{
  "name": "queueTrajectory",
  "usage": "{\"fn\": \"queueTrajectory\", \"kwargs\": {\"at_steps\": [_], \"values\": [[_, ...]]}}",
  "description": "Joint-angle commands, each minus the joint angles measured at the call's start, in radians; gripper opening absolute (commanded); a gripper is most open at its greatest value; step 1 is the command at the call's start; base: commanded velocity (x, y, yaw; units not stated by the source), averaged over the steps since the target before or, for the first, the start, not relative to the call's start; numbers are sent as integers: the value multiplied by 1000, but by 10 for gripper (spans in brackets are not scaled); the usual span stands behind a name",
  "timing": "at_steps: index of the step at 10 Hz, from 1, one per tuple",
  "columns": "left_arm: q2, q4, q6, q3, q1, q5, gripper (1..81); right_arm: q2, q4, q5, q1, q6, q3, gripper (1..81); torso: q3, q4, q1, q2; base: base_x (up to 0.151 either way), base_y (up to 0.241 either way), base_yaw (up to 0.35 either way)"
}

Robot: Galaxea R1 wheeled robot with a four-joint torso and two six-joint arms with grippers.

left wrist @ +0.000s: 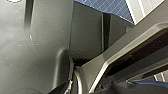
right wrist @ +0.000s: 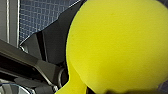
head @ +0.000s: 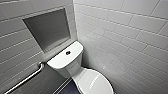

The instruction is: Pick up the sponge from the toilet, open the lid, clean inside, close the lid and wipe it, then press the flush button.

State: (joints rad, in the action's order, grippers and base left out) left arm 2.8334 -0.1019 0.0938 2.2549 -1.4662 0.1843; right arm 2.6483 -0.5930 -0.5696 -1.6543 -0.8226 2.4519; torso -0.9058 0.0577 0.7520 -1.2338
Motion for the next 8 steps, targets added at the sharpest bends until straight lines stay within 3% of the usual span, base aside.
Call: {"fn": "queueTrajectory", "kwargs": {"at_steps": [1, 2, 3, 6, 8], "values": [[-6, -7, -8, -17, -12, -69, 811, -25, -25, 42, -26, 2, 10, 10, 0, 0, 0, 0, 0, 0, 0], [-8, -5, -6, -24, -10, -72, 811, -22, -34, 45, -23, 2, 11, 10, 0, 0, 0, 0, 0, 0, 0], [-11, -4, -3, -24, -10, -66, 811, -17, -53, 48, -25, 2, 11, 10, 0, 0, 64, -100, 0, 0, 0], [-37, 1, 3, -41, 25, -66, 811, -8, -65, 53, -33, 2, 30, 10, 0, 0, 79, -124, 0, 0, 0], [-75, 4, 4, -101, 54, -68, 811, 23, -65, 56, -36, 2, 80, 10, 0, 0, 121, -192, 0, 0, 0]]}}
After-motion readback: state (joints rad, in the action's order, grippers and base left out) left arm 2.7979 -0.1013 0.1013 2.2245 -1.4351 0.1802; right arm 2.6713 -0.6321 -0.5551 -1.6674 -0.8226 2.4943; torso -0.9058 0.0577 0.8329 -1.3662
